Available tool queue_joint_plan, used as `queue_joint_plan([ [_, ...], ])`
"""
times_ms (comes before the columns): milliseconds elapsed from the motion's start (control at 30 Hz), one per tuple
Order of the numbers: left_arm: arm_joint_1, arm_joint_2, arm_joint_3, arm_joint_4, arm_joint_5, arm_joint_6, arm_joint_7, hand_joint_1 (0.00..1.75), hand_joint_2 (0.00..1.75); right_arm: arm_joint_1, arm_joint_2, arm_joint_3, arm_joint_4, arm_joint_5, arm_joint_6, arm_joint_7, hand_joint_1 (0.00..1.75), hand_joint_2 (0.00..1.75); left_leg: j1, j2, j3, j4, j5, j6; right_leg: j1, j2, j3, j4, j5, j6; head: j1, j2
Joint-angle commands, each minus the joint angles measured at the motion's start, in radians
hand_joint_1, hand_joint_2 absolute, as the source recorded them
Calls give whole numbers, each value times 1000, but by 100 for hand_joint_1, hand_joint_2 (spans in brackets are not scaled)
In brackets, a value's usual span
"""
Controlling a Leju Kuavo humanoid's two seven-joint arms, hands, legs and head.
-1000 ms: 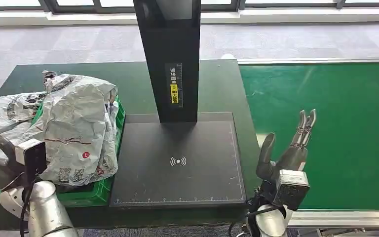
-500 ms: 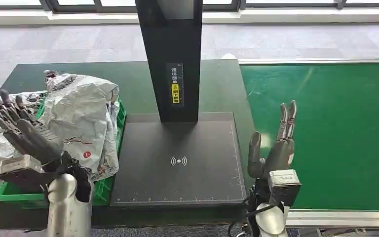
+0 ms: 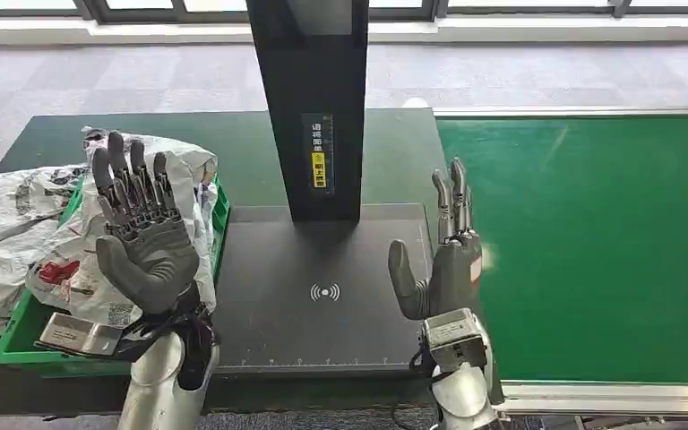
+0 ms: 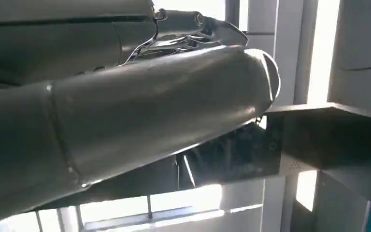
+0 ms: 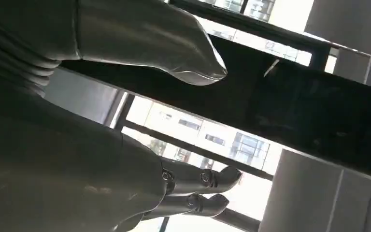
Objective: Moved the parcel from conveyor to table for the left to box.
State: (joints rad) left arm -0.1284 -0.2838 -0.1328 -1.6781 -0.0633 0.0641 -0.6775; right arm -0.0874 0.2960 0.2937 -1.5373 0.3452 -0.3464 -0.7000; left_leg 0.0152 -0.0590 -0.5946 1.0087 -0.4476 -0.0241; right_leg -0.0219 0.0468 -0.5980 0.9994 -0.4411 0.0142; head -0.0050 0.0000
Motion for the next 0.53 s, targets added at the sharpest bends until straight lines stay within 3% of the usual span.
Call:
queue_joint_plan([
  [33, 48, -63, 42, 263, 7, 68, -21, 0, 0, -121, 46, -6, 285, -10, 30, 2, 0, 0, -1, 8, 6, -4, -1, 2, 0, 1, 5, -4, 1, -1, 0, 0],
  [167, 41, -65, 48, 273, -17, 117, -21, 0, 0, -134, 53, -14, 320, -23, 51, 2, 0, 0, -1, 6, 5, -3, -1, 1, 0, 1, 4, -3, 0, -1, 0, 0],
  [233, 34, -65, 49, 289, -7, 122, -21, 0, 0, -142, 53, 2, 334, -29, 36, 2, 0, 0, -1, 13, 9, -4, -1, 2, 1, 0, 6, -5, 1, -2, 0, 0],
  [267, 34, -65, 49, 289, -7, 122, -21, 0, 0, -142, 53, 2, 334, -29, 36, 2, 0, 0, -1, 6, 4, -2, -1, 1, 0, 0, 2, -2, 0, -1, 0, 0],
  [433, 37, -65, 36, 278, -16, 141, -21, 0, 0, -143, 53, 40, 320, -72, 70, 2, 0, 0, -1, 8, 5, -2, -1, 1, 0, 1, 3, -1, 0, -1, 0, 0],
  [467, 43, -65, 33, 270, -18, 138, -21, 19, 0, -141, 53, 44, 313, -80, 77, 2, 175, 0, -1, 10, 5, -2, -2, 1, 1, 1, 3, -2, 0, -1, 0, 0],
  [500, 47, -65, 31, 265, -16, 138, -21, 171, 0, -138, 52, 49, 301, -91, 82, 2, 175, 0, -1, 10, 7, -3, -2, 2, 1, 0, 4, -2, 0, -2, 0, 0],
  [533, 51, -65, 27, 255, -13, 131, -21, 175, 0, -138, 53, 51, 298, -98, 90, 2, 175, 0, 0, 7, 3, -1, -2, 1, 1, 1, 2, -1, 0, -1, 0, 0],
])
